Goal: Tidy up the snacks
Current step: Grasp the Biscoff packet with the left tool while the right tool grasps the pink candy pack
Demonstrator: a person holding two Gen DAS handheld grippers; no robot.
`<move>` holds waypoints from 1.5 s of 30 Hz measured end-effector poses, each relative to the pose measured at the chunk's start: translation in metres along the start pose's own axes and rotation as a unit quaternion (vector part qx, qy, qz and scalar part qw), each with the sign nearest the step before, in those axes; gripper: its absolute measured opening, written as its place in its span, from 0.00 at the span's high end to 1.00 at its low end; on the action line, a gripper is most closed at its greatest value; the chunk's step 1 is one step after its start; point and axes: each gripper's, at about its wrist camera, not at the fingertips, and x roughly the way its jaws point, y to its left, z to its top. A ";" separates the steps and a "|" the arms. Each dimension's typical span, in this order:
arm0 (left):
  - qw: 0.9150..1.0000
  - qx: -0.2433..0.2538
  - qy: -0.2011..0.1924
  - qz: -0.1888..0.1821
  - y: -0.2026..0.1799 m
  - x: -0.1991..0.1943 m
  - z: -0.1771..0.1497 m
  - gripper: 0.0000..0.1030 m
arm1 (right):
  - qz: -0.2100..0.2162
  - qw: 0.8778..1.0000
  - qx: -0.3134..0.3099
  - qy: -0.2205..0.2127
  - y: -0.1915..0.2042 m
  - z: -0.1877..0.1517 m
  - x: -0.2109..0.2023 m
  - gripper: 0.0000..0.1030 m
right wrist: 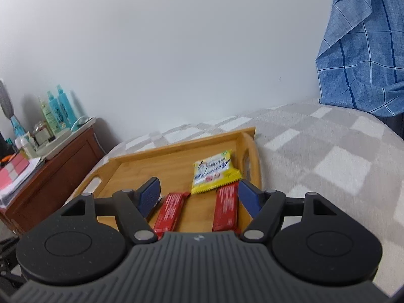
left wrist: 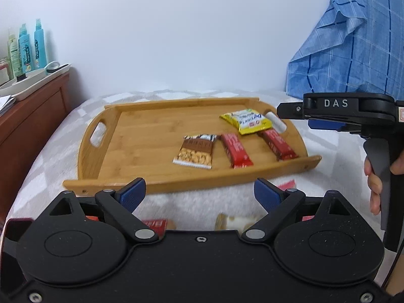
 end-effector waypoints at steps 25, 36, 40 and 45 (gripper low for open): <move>1.000 -0.015 0.021 -0.008 0.018 -0.030 -0.068 0.14 | -0.052 0.998 -0.028 0.018 0.027 -0.082 -0.041 0.10; 0.999 0.021 0.028 0.010 0.008 -0.030 -0.078 0.37 | -0.061 0.997 -0.014 0.049 0.027 -0.092 -0.031 0.21; 0.998 0.053 0.028 0.011 0.001 -0.030 -0.082 0.45 | -0.059 0.996 -0.016 0.058 0.028 -0.093 -0.026 0.35; 0.998 0.063 0.025 0.008 -0.003 -0.030 -0.084 0.44 | -0.072 0.995 -0.048 0.056 0.037 -0.096 -0.026 0.52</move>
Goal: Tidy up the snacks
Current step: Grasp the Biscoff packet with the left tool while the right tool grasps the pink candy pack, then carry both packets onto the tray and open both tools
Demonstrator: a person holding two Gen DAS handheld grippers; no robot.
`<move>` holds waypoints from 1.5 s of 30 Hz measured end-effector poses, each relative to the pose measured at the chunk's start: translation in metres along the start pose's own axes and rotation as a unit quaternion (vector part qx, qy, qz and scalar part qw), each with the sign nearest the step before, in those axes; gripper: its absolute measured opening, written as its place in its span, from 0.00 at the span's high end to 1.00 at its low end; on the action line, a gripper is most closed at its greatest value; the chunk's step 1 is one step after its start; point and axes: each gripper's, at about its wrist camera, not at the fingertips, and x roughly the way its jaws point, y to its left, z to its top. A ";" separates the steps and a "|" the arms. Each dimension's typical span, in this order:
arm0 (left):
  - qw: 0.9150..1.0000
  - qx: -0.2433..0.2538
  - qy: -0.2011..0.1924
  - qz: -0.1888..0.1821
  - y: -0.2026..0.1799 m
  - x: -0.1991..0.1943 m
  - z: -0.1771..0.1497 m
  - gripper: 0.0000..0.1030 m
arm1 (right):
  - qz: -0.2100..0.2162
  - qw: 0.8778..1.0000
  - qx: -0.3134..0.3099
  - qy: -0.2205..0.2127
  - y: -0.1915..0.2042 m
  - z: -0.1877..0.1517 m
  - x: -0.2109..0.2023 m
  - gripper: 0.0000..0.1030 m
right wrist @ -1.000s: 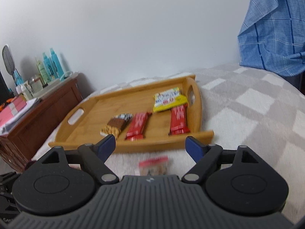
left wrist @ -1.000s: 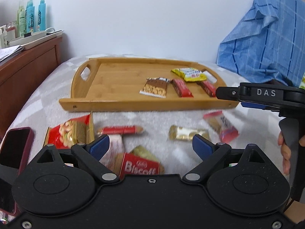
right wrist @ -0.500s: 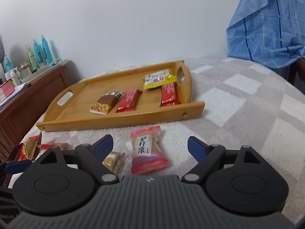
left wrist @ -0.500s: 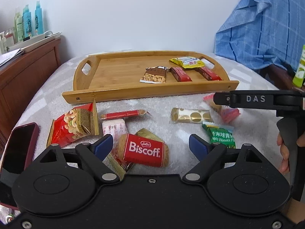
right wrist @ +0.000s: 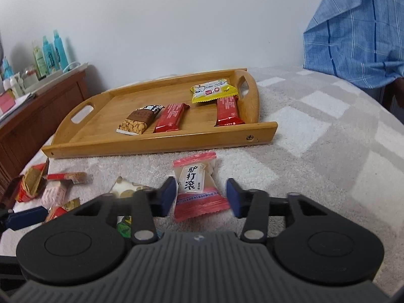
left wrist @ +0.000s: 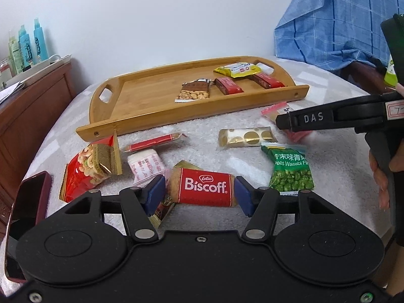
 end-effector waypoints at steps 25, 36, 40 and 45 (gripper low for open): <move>0.999 0.042 -0.002 -0.005 -0.025 -0.001 -0.005 0.43 | -0.006 0.999 0.020 -0.035 -0.003 0.005 -0.009 0.58; 1.000 0.007 -0.029 0.000 -0.008 -0.007 0.022 0.44 | -0.008 0.999 0.026 -0.033 -0.008 0.008 -0.010 0.59; 1.000 -0.003 -0.027 0.002 -0.003 -0.005 0.025 0.44 | -0.012 1.000 0.012 0.007 -0.007 0.004 -0.002 0.54; 1.000 -0.011 -0.025 0.007 0.001 -0.002 0.026 0.44 | -0.014 1.000 -0.010 0.015 -0.001 0.002 0.002 0.43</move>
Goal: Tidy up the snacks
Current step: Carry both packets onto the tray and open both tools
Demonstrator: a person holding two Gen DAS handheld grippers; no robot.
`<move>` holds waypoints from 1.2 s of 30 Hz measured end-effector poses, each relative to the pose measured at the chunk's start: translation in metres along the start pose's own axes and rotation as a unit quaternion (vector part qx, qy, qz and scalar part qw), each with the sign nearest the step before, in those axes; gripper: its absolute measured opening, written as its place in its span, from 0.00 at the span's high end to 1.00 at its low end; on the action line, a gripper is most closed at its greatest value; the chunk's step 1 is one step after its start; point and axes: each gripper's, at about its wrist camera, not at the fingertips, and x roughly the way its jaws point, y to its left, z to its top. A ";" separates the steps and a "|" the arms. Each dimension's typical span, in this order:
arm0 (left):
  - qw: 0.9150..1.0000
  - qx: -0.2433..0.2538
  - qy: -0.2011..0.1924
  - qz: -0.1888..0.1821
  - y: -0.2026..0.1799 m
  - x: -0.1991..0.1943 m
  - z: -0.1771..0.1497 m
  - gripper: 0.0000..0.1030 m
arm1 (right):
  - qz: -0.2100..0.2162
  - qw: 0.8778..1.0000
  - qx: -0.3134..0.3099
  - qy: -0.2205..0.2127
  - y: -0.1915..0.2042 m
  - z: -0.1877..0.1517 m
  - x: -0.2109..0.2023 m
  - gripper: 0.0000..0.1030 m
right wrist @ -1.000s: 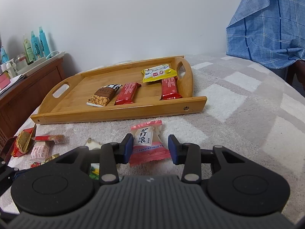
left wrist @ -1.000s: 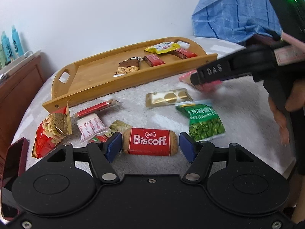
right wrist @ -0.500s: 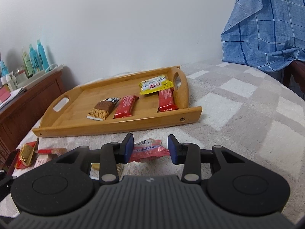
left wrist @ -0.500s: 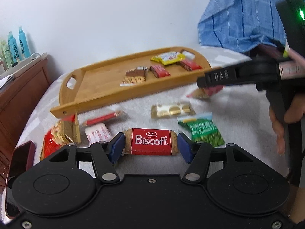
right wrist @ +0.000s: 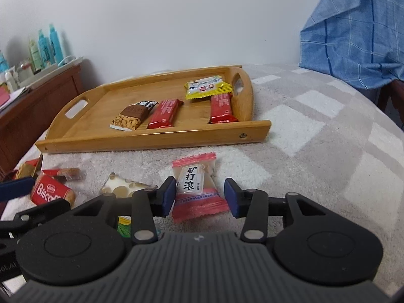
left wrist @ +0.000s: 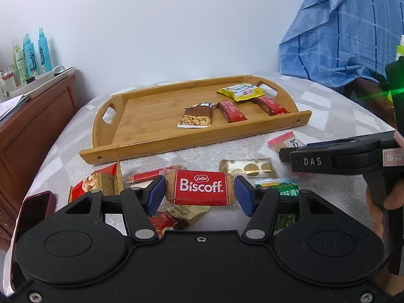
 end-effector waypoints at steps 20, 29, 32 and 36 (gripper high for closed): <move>0.998 -0.049 -0.027 0.019 0.046 0.041 0.069 0.44 | 0.052 0.997 0.038 -0.046 -0.006 0.057 0.004 0.67; 0.993 -0.115 0.023 0.016 0.076 0.104 0.093 0.44 | 0.061 0.997 0.041 -0.021 -0.009 0.092 0.050 0.67; 0.993 -0.108 0.029 0.025 0.074 0.117 0.091 0.44 | 0.056 0.998 0.029 -0.011 -0.005 0.096 0.063 0.67; 0.995 -0.090 0.035 0.035 0.069 0.128 0.086 0.44 | 0.058 0.998 0.039 0.007 -0.005 0.095 0.077 0.67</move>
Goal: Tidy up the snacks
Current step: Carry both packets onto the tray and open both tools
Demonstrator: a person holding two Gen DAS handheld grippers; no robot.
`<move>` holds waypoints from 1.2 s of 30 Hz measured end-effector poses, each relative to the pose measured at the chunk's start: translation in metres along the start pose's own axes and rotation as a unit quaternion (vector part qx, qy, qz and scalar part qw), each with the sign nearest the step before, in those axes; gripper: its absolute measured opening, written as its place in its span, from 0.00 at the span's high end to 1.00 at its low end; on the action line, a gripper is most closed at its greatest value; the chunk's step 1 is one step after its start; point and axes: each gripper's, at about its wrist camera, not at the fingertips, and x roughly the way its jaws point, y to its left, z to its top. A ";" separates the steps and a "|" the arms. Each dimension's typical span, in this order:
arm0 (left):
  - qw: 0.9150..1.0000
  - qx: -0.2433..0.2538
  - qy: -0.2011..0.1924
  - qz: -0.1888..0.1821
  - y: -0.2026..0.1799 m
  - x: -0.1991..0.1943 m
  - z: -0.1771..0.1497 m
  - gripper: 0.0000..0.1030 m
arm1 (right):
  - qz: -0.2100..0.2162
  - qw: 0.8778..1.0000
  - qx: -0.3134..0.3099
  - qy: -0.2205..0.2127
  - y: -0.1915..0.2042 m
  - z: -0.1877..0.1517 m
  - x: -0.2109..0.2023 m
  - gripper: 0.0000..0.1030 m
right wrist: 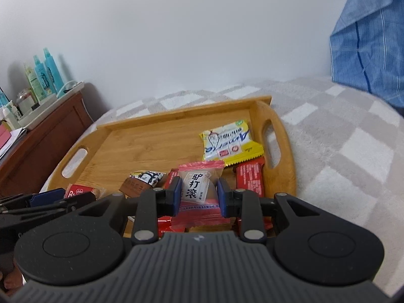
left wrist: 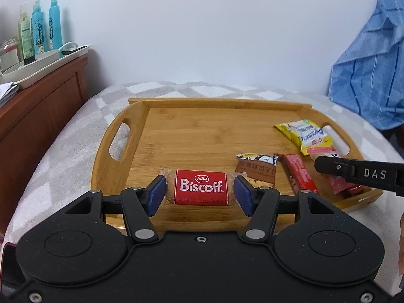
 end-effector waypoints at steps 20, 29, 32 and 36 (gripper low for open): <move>1.000 0.010 0.011 0.005 -0.004 0.013 -0.008 0.44 | -0.010 1.000 0.024 0.005 -0.004 -0.006 0.008 0.66; 1.000 0.010 0.010 0.006 -0.004 0.013 -0.008 0.44 | -0.017 1.000 0.014 0.001 0.000 -0.008 0.008 0.64; 1.000 0.013 0.011 0.008 -0.005 0.013 -0.008 0.43 | -0.017 1.000 0.015 -0.001 -0.001 -0.008 0.008 0.60; 1.000 0.015 0.000 0.006 -0.005 0.002 -0.007 0.39 | -0.014 1.000 0.021 -0.004 -0.003 -0.005 0.005 0.59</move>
